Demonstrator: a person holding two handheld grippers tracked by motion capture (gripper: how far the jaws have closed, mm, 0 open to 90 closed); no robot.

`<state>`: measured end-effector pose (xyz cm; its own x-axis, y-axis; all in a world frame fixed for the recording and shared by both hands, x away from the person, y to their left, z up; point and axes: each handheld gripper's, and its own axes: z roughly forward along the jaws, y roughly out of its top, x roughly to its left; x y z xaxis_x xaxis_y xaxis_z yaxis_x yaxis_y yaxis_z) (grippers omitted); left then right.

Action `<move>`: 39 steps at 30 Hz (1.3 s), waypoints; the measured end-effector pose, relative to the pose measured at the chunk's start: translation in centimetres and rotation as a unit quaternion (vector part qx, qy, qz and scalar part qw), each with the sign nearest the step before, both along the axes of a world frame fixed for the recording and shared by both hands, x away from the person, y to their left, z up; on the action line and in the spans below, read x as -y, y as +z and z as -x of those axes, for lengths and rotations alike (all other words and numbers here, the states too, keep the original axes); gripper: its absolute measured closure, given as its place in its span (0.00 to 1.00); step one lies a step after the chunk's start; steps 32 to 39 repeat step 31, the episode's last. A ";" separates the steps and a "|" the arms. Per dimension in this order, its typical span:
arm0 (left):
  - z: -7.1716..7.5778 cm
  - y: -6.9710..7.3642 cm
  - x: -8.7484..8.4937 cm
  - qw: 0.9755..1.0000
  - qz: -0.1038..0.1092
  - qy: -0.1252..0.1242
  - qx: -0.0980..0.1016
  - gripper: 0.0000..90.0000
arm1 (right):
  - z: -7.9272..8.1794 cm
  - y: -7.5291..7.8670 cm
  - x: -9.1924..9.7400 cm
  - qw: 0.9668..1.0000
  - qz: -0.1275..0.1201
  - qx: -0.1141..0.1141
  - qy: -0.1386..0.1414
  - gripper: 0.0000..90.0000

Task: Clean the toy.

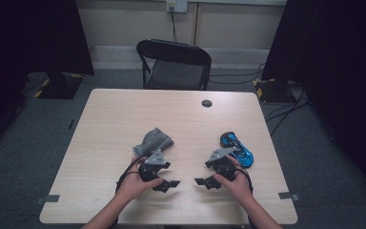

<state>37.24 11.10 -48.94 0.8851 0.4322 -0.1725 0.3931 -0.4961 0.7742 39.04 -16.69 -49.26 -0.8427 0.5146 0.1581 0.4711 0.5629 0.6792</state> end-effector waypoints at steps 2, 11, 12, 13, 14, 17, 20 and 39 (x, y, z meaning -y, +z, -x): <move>0.1 -0.2 0.1 1.000 -0.004 -0.005 -0.001 0.18 | 0.1 -0.1 -0.1 1.000 0.003 0.001 0.002 0.16; 0.4 -0.6 0.4 1.000 -0.008 -0.011 -0.004 0.18 | 0.3 -0.4 -0.3 1.000 0.007 0.011 0.007 0.16; 0.5 -0.7 0.5 1.000 -0.009 -0.011 -0.003 0.18 | 0.4 -0.4 -0.3 1.000 0.008 0.012 0.006 0.16; 0.5 -0.7 0.5 1.000 -0.010 -0.011 -0.003 0.18 | 0.4 -0.4 -0.3 1.000 0.007 0.013 0.005 0.16; 0.5 -0.8 0.6 1.000 -0.011 -0.012 -0.004 0.18 | 0.5 -0.4 -0.3 1.000 0.007 0.016 0.005 0.16; 0.6 -0.9 0.7 1.000 -0.015 -0.016 -0.002 0.18 | 0.6 -0.5 -0.4 1.000 0.012 0.025 0.008 0.16; 0.7 -1.1 0.8 1.000 -0.017 -0.019 0.000 0.18 | 0.9 -0.7 -0.4 0.999 0.016 0.038 0.010 0.16; 0.9 -1.4 1.0 0.999 -0.028 -0.033 0.010 0.18 | 1.5 -1.2 -0.4 0.998 0.013 0.069 0.011 0.15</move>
